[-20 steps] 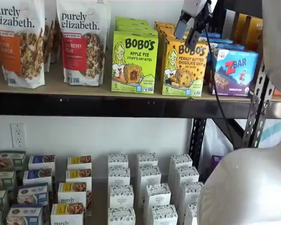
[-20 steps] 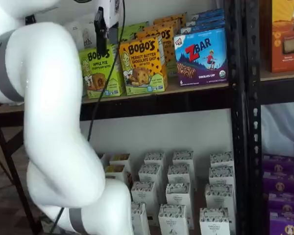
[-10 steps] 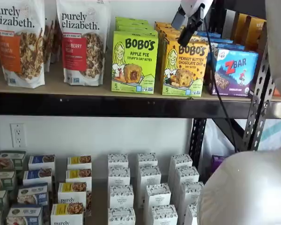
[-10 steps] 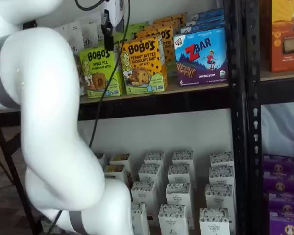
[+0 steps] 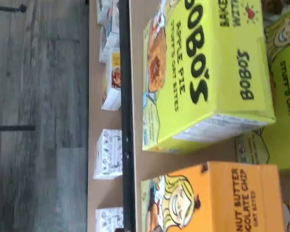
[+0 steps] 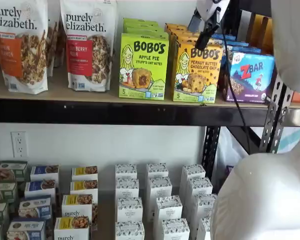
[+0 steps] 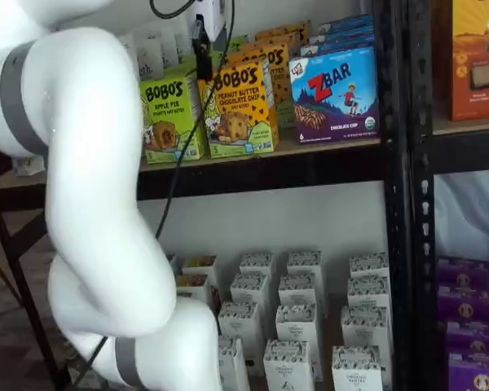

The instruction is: Pick up the orange box on the top shelf, the fifth box from the left

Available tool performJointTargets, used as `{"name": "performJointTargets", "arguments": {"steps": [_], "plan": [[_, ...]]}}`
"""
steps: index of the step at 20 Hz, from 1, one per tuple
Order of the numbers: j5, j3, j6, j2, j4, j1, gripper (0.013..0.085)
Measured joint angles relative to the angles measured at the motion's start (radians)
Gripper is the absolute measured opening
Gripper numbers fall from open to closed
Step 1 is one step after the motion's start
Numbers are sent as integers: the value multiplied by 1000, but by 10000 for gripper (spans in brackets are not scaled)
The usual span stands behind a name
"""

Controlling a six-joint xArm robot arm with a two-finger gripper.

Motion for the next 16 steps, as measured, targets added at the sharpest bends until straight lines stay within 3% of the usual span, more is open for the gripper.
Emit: {"name": "performJointTargets", "arguments": {"steps": [8, 16], "plan": [[-43, 0, -21, 41, -48, 1, 850], [-19, -27, -19, 88, -122, 20, 850]]}}
